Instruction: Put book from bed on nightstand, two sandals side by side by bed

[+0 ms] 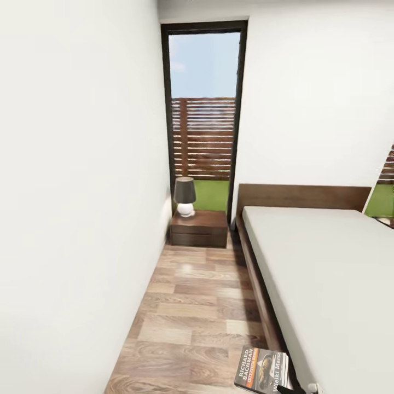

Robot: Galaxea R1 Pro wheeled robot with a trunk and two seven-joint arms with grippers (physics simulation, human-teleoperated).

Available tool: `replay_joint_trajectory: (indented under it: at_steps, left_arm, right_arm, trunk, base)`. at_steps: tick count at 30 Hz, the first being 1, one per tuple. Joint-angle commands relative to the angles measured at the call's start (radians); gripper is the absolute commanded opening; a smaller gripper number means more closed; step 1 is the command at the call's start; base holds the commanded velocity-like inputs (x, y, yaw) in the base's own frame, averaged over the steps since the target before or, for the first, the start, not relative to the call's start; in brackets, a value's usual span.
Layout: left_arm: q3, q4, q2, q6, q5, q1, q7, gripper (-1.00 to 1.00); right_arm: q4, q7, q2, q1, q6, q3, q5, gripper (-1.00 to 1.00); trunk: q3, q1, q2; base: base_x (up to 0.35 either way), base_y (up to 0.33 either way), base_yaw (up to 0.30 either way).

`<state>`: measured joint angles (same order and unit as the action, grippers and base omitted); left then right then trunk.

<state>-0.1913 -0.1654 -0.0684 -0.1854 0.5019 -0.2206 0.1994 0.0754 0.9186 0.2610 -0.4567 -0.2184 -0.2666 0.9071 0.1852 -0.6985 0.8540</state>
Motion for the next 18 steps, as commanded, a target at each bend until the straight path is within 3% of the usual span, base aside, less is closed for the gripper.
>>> replay_joint_trajectory:
  at_steps: [1, 18]
  left_arm:
    - [-0.008, 0.001, -0.001, -0.004, 0.010, -0.001, 0.003, 1.00]
    - [-0.008, 0.001, -0.001, -0.004, 0.010, -0.001, 0.003, 1.00]
  right_arm:
    - [0.003, 0.005, 0.000, -0.002, -0.009, -0.002, 0.012, -1.00]
    - [0.003, 0.005, 0.000, -0.002, -0.009, -0.003, 0.012, -1.00]
  trunk:
    - [0.001, -0.001, 0.001]
    - [0.001, -0.001, 0.001]
  base:
    - [0.291, 0.104, -0.051]
    - [0.236, 0.071, -0.004]
